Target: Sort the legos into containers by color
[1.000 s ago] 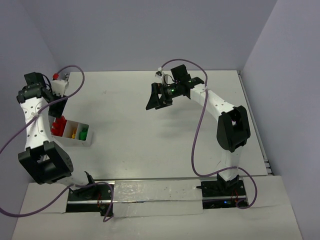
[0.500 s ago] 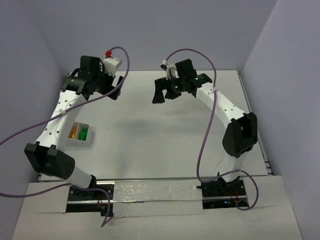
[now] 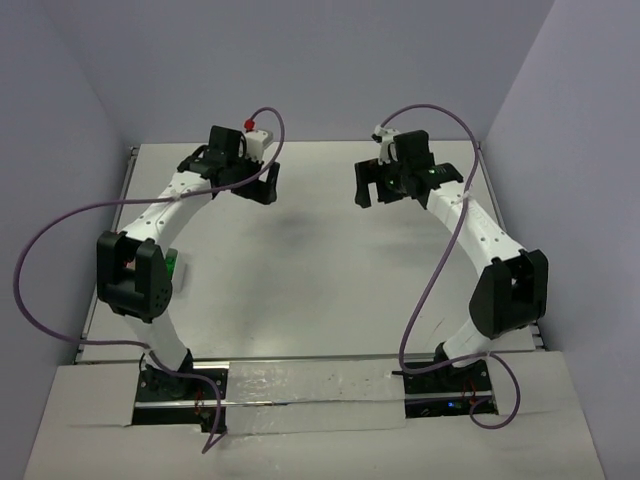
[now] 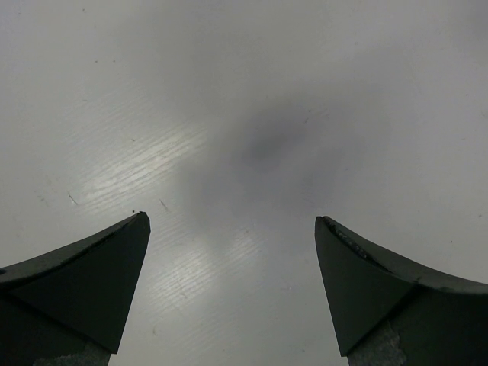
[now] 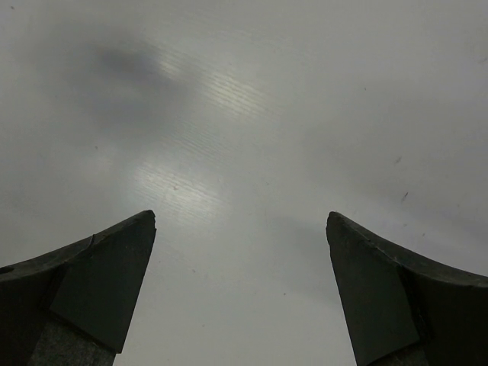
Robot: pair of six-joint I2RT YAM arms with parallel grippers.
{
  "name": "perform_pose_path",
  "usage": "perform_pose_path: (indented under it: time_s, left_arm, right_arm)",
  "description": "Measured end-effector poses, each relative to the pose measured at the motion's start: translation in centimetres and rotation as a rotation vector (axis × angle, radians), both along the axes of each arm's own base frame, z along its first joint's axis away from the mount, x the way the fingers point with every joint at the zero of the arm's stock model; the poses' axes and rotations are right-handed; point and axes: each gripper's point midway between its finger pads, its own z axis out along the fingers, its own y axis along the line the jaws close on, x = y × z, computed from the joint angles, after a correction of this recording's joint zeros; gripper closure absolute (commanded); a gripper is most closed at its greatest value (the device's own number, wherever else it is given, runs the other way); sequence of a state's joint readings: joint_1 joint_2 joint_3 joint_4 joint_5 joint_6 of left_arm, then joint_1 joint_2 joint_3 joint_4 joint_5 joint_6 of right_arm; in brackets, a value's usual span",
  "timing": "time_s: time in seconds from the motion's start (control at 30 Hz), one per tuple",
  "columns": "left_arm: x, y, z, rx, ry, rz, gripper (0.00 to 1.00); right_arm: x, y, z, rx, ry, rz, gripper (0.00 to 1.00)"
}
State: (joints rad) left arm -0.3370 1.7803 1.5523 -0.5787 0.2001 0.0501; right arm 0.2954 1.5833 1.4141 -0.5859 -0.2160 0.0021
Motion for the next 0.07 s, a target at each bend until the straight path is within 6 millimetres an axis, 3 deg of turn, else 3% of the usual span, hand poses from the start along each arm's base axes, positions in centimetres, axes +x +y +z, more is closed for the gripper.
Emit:
perform_pose_path:
  time_s: [0.07]
  left_arm:
    - [0.41,-0.2,-0.61,-0.006,0.007,0.009,0.01]
  right_arm:
    - [-0.41,-0.34,-1.05,-0.012,0.025,-0.007,0.0]
